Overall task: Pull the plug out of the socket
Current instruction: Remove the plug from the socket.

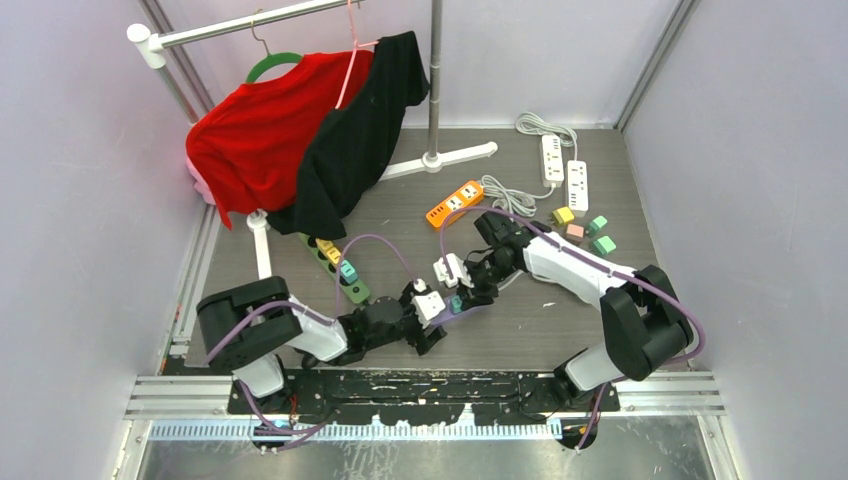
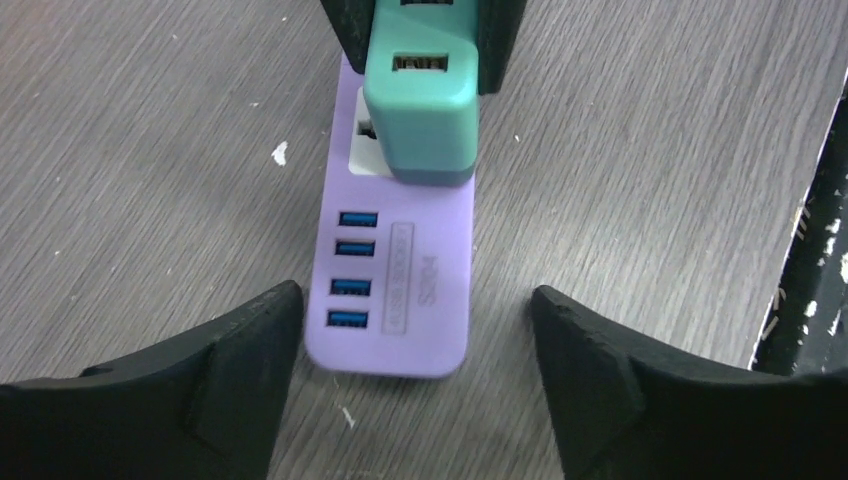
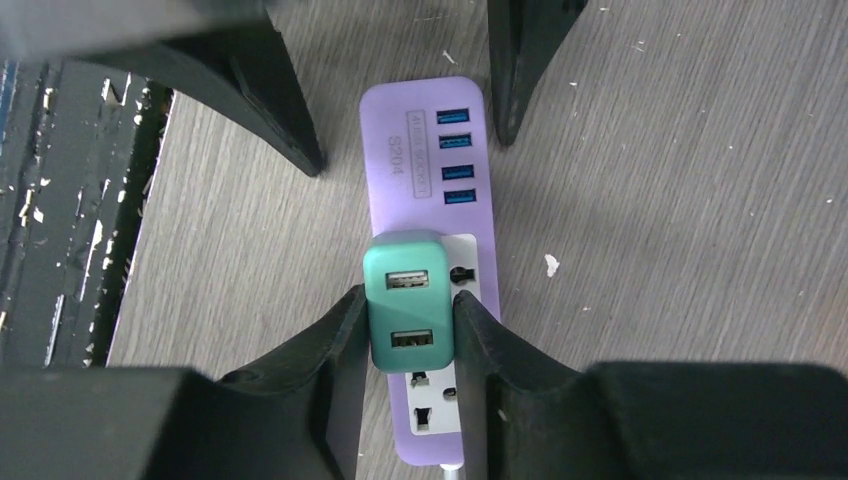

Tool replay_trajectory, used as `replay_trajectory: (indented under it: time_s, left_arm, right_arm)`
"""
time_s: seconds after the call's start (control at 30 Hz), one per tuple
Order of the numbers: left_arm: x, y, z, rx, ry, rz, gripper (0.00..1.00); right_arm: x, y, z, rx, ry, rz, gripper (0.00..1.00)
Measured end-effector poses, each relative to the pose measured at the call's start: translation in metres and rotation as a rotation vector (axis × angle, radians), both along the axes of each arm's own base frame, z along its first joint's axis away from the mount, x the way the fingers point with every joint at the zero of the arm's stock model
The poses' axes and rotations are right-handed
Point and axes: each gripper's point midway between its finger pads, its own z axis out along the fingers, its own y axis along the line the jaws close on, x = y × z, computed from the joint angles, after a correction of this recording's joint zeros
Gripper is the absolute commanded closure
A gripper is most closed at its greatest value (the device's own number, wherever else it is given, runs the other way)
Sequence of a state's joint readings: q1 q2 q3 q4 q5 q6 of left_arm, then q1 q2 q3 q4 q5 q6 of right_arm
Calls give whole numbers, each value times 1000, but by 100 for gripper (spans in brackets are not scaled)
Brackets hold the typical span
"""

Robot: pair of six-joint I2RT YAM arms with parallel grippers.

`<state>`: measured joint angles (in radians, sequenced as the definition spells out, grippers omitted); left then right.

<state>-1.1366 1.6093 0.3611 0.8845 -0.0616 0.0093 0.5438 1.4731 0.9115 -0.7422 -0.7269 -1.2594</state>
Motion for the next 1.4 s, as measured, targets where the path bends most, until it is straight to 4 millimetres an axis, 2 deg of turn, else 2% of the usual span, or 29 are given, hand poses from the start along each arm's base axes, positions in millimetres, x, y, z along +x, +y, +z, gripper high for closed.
replay_trajectory:
  time_s: [0.07,0.2,0.27,0.4,0.5,0.63,0.9,1.2,1.4]
  left_arm:
    - [1,-4,-6,10,8,-4,26]
    - [3,-12,0,-23,2,-9,39]
    - [3,-15,3,-36,2,-10,51]
    - [3,-16,4,-45,11,-9,88]
    - [3,-17,4,-53,14,-7,100]
    - [3,-16,4,-75,16,-2,100]
    - [-1,-17,4,-106,22,-11,100]
    - [-4,-21,4,-122,16,-15,100]
    - [-4,-27,3,-118,4,-16,100]
  right_arm:
    - [-1,0,0,4,-2,7,75]
    - [-3,1,0,18,-10,38,82]
    - [-6,1,0,24,-6,50,85]
    - [-10,0,0,27,6,61,92]
    - [-10,-1,0,25,9,59,96]
    - [-7,-5,0,28,6,54,99]
    - [-20,-2,0,59,11,112,99]
    - [-11,-9,2,39,55,-1,99]
    - [-24,-17,-1,72,17,136,99]
